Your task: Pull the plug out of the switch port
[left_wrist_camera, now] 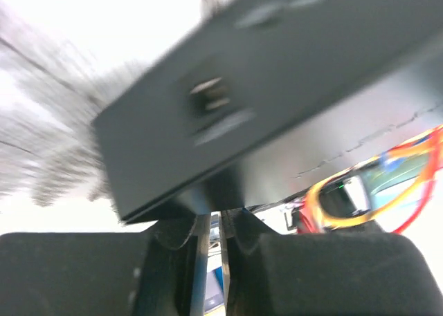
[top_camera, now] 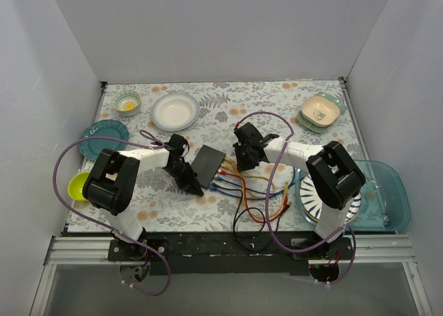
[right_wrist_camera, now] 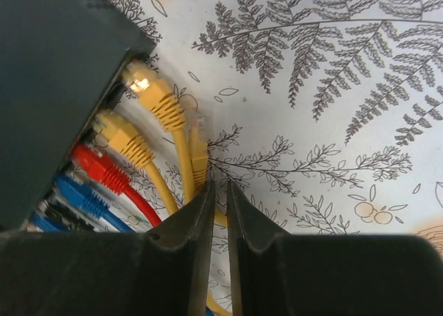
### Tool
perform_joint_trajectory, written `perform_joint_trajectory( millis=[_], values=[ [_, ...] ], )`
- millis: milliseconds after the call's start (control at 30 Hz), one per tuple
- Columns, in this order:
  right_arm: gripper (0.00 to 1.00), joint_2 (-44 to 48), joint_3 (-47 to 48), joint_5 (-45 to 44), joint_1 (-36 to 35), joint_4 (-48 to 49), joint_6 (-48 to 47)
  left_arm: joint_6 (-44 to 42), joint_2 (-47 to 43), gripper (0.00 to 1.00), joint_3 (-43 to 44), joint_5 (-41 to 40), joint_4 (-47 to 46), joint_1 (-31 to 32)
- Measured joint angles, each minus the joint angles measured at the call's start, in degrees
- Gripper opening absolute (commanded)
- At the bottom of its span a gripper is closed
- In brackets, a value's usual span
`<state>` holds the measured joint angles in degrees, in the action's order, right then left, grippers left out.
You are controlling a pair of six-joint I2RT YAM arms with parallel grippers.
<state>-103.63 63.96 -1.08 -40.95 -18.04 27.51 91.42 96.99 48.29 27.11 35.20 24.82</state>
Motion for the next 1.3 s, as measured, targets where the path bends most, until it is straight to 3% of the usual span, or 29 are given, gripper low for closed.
perform_joint_trajectory(
  millis=[300,567,767,933,1100,1200,1300],
  values=[
    [0.23,-0.02,0.68,4.35,-4.79,-3.67,1.92,-0.68,8.39,0.15,12.02,-2.51,0.74,-8.09],
    [0.23,-0.96,2.62,7.58,-8.57,-5.81,2.51,-1.22,14.99,0.15,22.23,-4.70,-1.09,-8.55],
    [0.23,4.11,1.36,3.45,-3.65,-8.79,2.54,-2.14,10.34,0.18,20.04,-13.03,-0.72,-8.41],
    [0.23,10.58,3.50,1.77,4.81,-7.96,2.58,-2.05,-2.16,0.19,15.10,-20.44,2.12,-9.07],
    [0.24,-3.54,21.42,1.62,9.27,-7.50,2.51,-0.96,-12.22,0.20,10.64,-22.67,2.16,-9.25],
    [0.24,-13.42,30.95,2.01,10.40,-7.28,2.62,-0.55,-13.73,0.20,7.04,-22.77,2.51,-9.25],
    [0.24,-19.54,34.36,2.82,11.52,-7.58,3.82,-0.31,-13.05,0.20,3.65,-23.23,2.80,-9.25]
  ],
)
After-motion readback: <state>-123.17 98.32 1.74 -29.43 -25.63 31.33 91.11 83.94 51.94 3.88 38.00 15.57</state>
